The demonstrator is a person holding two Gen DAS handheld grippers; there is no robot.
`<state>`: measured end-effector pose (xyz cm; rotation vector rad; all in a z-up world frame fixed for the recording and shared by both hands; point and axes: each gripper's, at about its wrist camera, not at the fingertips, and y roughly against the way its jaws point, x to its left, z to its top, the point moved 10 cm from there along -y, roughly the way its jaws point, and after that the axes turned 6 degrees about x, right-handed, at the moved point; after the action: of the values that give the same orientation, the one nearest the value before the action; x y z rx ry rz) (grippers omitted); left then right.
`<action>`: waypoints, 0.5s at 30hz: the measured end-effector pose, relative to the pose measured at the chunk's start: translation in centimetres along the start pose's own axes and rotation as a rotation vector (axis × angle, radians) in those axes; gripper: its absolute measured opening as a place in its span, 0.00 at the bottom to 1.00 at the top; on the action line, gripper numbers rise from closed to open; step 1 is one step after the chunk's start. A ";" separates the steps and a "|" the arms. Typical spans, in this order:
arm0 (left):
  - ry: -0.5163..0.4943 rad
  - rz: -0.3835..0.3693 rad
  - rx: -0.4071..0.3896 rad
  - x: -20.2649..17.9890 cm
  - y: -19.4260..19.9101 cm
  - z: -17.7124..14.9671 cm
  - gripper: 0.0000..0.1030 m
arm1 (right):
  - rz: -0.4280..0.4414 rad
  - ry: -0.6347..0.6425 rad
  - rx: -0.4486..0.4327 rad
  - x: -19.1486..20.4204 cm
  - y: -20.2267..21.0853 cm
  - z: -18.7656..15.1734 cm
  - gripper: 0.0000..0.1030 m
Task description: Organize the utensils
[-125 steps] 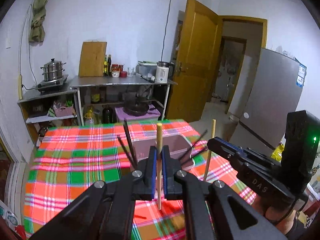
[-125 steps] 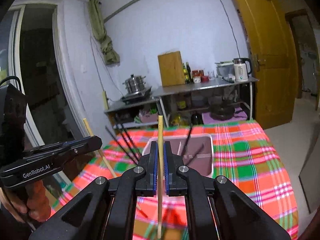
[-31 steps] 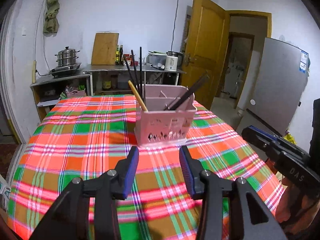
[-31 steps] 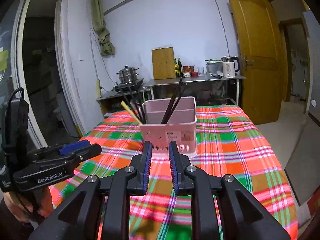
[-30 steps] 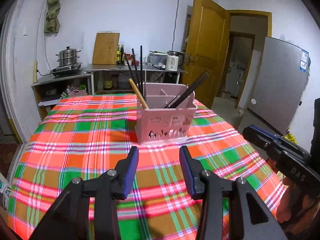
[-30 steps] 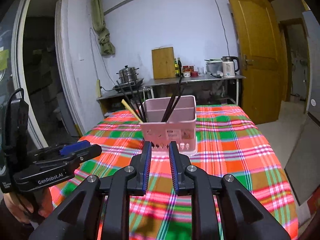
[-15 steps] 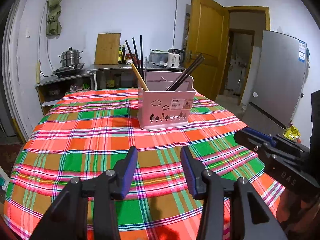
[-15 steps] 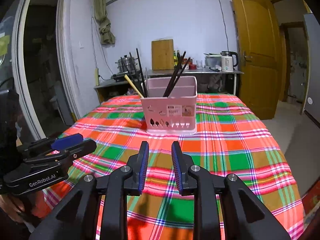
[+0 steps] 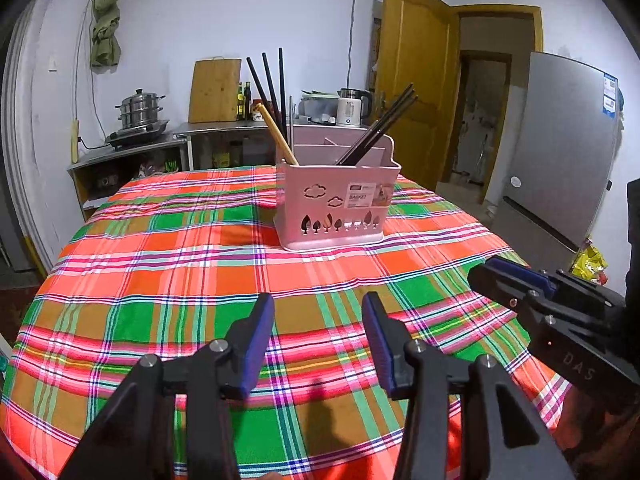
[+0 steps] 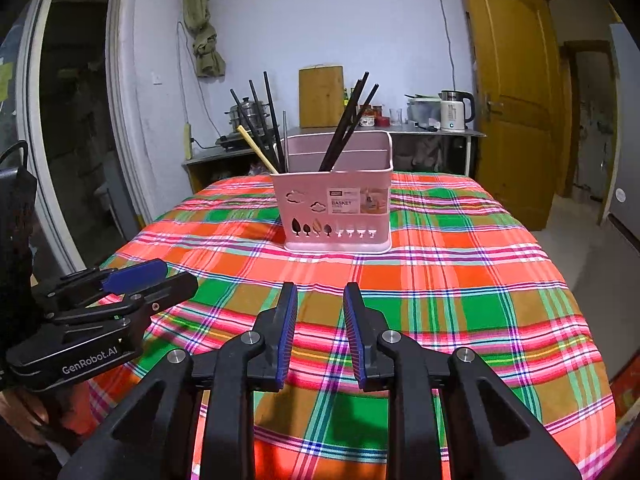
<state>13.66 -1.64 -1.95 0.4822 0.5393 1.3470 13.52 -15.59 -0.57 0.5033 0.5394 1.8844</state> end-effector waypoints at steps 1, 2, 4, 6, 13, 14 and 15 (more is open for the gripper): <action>0.001 0.000 0.000 0.0 -0.1 0.0 0.46 | 0.001 0.000 0.001 -0.1 -0.1 0.0 0.24; 0.002 0.001 0.001 0.0 -0.1 -0.1 0.46 | 0.001 0.000 0.003 -0.1 -0.2 -0.1 0.24; 0.005 0.004 0.001 0.1 -0.2 -0.1 0.46 | 0.002 0.001 0.004 0.0 -0.2 -0.1 0.24; 0.008 0.005 0.002 0.2 -0.3 -0.1 0.46 | 0.003 0.003 0.007 0.0 -0.3 -0.2 0.24; 0.011 0.006 0.002 0.3 -0.4 -0.1 0.46 | -0.001 0.004 0.010 0.1 -0.4 -0.2 0.24; 0.011 0.006 0.003 0.3 -0.4 -0.1 0.46 | -0.001 0.004 0.012 0.1 -0.4 -0.3 0.24; 0.012 0.007 0.003 0.3 -0.4 -0.1 0.46 | -0.001 0.004 0.013 0.1 -0.4 -0.3 0.24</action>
<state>13.95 -1.37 -2.30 0.4791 0.5498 1.3562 13.63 -15.41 -1.02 0.5083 0.5549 1.8825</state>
